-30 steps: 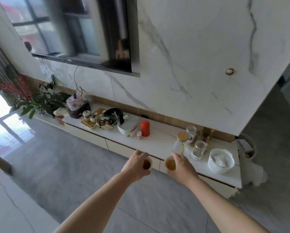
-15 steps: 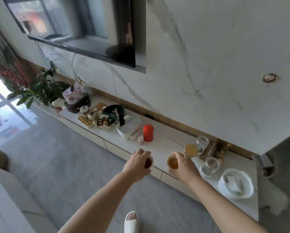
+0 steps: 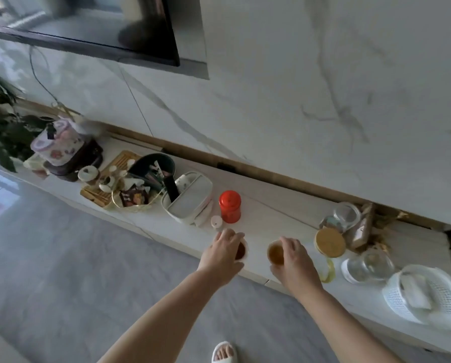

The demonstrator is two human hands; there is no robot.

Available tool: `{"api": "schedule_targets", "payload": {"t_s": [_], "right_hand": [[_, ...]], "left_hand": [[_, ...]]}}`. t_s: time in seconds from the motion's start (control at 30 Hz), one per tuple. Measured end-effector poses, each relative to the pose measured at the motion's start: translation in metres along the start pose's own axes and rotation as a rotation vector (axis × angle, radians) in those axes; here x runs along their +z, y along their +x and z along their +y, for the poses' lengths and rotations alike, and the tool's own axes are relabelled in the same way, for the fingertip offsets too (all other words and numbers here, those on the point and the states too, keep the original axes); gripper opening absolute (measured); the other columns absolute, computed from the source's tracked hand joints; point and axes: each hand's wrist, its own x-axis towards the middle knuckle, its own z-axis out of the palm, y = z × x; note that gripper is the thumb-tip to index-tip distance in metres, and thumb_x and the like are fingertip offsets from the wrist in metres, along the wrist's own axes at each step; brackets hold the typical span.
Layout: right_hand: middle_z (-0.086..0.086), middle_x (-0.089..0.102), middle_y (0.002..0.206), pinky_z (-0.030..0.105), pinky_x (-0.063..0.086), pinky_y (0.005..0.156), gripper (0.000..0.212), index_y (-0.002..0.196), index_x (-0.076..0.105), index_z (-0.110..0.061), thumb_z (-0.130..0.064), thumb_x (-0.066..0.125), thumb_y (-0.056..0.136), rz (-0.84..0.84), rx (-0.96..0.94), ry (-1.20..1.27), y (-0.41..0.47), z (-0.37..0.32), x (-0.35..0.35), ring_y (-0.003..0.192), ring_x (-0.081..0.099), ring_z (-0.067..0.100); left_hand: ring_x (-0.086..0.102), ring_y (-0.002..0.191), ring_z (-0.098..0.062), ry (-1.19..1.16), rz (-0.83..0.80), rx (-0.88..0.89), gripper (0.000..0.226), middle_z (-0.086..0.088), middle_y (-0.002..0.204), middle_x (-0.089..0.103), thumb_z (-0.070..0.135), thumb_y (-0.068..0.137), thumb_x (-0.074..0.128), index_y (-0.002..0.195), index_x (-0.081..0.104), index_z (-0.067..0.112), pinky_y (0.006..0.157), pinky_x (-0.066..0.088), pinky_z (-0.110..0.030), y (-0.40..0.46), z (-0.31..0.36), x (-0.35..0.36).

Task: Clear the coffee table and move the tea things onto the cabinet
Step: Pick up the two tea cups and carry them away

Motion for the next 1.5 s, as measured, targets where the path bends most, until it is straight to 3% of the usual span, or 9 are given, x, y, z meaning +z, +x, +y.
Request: {"api": "schedule_targets", "payload": {"t_s": [0.23, 0.53, 0.97, 1.5], "right_hand": [[0.005, 0.037, 0.137, 0.026, 0.042, 0.093, 0.062, 0.135, 0.033, -0.014, -0.029, 0.063, 0.083, -0.031, 0.013, -0.008, 0.082, 0.040, 0.079, 0.120, 0.045, 0.020], [0.005, 0.040, 0.133, 0.029, 0.042, 0.091, 0.057, 0.130, 0.034, -0.015, -0.029, 0.063, 0.084, -0.109, 0.020, -0.044, 0.146, 0.087, 0.163, 0.118, 0.044, 0.022], [0.005, 0.041, 0.132, 0.026, 0.045, 0.086, 0.058, 0.130, 0.035, -0.014, -0.026, 0.065, 0.082, -0.095, -0.009, -0.046, 0.166, 0.105, 0.206, 0.116, 0.046, 0.020], [0.005, 0.039, 0.136, 0.026, 0.045, 0.091, 0.063, 0.134, 0.031, -0.014, -0.028, 0.066, 0.082, -0.106, 0.013, -0.034, 0.176, 0.127, 0.224, 0.122, 0.043, 0.020]], "left_hand": [[0.032, 0.126, -0.015, -0.018, -0.012, -0.012, 0.068, 0.007, 0.132, 0.037, 0.025, 0.079, 0.066, 0.139, 0.035, 0.028, 0.084, 0.048, -0.032, 0.096, -0.046, 0.085], [0.034, 0.124, -0.019, -0.045, -0.108, -0.060, 0.065, 0.002, 0.131, 0.037, 0.018, 0.078, 0.066, 0.136, 0.037, 0.022, 0.093, 0.047, -0.036, 0.156, -0.081, 0.182], [0.033, 0.126, -0.021, 0.006, -0.157, -0.074, 0.066, -0.001, 0.135, 0.035, 0.020, 0.081, 0.067, 0.138, 0.034, 0.022, 0.096, 0.045, -0.035, 0.183, -0.088, 0.219], [0.033, 0.124, -0.021, -0.002, -0.165, -0.108, 0.066, 0.000, 0.134, 0.034, 0.018, 0.080, 0.066, 0.137, 0.032, 0.023, 0.091, 0.048, -0.034, 0.189, -0.094, 0.242]]}}
